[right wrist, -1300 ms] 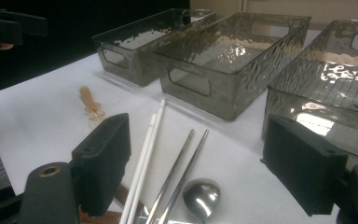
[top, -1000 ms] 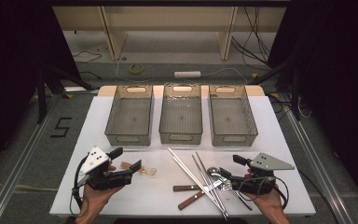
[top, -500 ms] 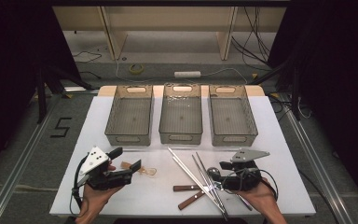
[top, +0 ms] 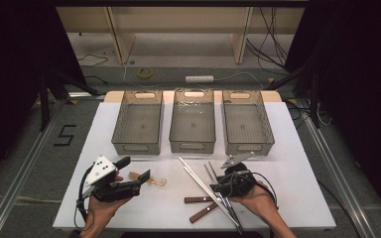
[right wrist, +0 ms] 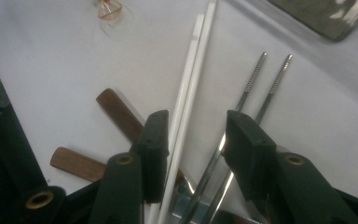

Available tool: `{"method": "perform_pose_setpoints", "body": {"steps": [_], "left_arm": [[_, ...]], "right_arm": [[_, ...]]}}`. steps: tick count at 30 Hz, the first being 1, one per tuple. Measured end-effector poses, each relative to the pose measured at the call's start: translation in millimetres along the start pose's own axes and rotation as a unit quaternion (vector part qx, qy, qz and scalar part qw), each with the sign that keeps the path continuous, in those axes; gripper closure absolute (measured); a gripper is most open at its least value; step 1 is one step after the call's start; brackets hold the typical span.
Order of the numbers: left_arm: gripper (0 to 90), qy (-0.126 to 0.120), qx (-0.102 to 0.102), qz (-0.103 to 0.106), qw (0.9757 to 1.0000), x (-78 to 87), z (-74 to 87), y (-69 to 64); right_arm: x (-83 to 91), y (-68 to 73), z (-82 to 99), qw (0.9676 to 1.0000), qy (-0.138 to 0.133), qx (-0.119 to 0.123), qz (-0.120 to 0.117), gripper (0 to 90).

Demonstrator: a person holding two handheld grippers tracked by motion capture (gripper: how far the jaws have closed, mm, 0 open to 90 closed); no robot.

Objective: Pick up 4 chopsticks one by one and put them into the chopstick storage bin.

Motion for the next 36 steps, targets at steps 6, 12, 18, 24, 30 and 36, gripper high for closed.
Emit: {"method": "perform_pose_setpoints", "body": {"steps": [6,12,18,24,30,36], "left_arm": [[15.5,0.0,-0.001,0.0,1.0,0.0,0.1,0.0],[15.5,0.0,-0.001,0.0,1.0,0.0,0.0,-0.1],[15.5,0.0,0.0,0.0,1.0,0.2,-0.1,-0.1],[15.4,-0.004,0.004,0.001,1.0,0.6,-0.6,0.2],[15.4,-0.004,0.001,0.002,1.0,0.5,-0.7,0.0],[15.4,-0.004,0.002,0.003,1.0,0.4,-0.8,-0.2]], "right_arm": [[-15.6,1.4,-3.9,0.9995,0.03,0.006,0.008,64.3],[-24.3,1.6,-5.5,0.9989,0.046,0.006,0.006,67.8],[-31.2,3.1,-4.7,0.9979,0.064,0.008,0.006,71.9],[-34.4,2.3,-4.3,0.9974,0.072,0.001,0.008,75.6],[-42.9,5.7,-2.0,0.996,0.088,0.005,0.013,76.3],[-45.4,5.8,-3.2,0.9957,0.091,-0.002,0.018,79.9]]}}
Point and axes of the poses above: each handheld gripper's, and its own axes: x roughly backward along the jaws, z roughly out of its underside, y roughly to its left, the point moved 6 cm from there along -x, roughly forward along the jaws, and after that the axes turned 11 degrees about -x, right-handed, at the moved point
